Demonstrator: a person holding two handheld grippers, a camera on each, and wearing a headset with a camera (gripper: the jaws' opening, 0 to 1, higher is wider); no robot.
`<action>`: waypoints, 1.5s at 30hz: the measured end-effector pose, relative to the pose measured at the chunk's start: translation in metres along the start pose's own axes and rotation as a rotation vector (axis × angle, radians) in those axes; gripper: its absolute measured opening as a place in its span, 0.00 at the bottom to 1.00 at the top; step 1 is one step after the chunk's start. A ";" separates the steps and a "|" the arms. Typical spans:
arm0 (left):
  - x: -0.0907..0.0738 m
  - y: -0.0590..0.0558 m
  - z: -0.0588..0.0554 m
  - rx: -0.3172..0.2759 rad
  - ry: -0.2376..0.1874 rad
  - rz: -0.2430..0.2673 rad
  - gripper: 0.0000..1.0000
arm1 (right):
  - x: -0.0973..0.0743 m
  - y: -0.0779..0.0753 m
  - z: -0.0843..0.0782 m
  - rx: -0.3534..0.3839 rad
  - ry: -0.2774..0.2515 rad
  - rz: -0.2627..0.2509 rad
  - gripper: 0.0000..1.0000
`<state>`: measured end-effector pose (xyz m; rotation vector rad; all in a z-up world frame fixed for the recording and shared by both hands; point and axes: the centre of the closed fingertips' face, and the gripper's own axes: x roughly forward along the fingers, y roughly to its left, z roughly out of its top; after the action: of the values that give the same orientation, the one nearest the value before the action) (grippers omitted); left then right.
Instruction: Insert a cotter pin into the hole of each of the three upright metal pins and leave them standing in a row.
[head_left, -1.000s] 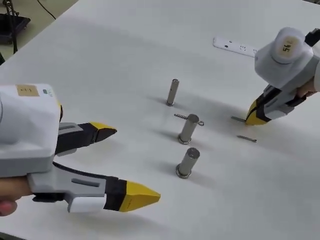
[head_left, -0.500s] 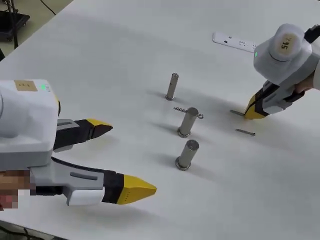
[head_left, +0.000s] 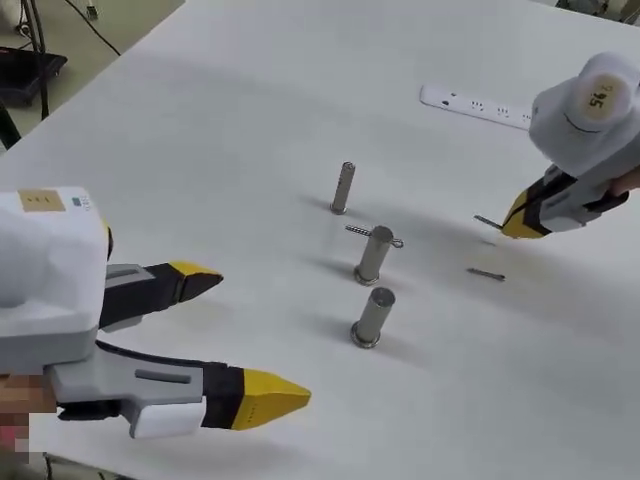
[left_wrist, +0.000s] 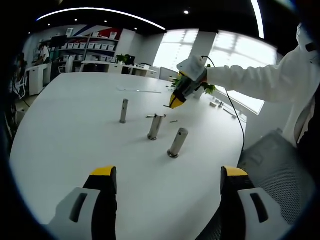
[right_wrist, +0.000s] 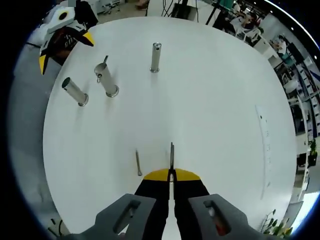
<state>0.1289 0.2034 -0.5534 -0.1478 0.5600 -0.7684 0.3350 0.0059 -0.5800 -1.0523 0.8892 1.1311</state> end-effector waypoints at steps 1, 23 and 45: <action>-0.001 0.000 0.001 0.001 -0.004 0.003 0.83 | -0.007 0.004 0.001 0.001 -0.014 -0.018 0.00; 0.007 -0.029 0.028 0.045 -0.044 -0.034 0.65 | -0.066 0.062 0.032 -0.001 -0.314 -0.240 0.00; 0.028 -0.045 0.080 0.045 -0.138 -0.097 0.37 | -0.088 0.125 0.057 -0.171 -0.374 -0.360 0.00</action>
<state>0.1599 0.1461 -0.4836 -0.1863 0.4070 -0.8577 0.1959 0.0493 -0.5058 -1.0433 0.2963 1.0612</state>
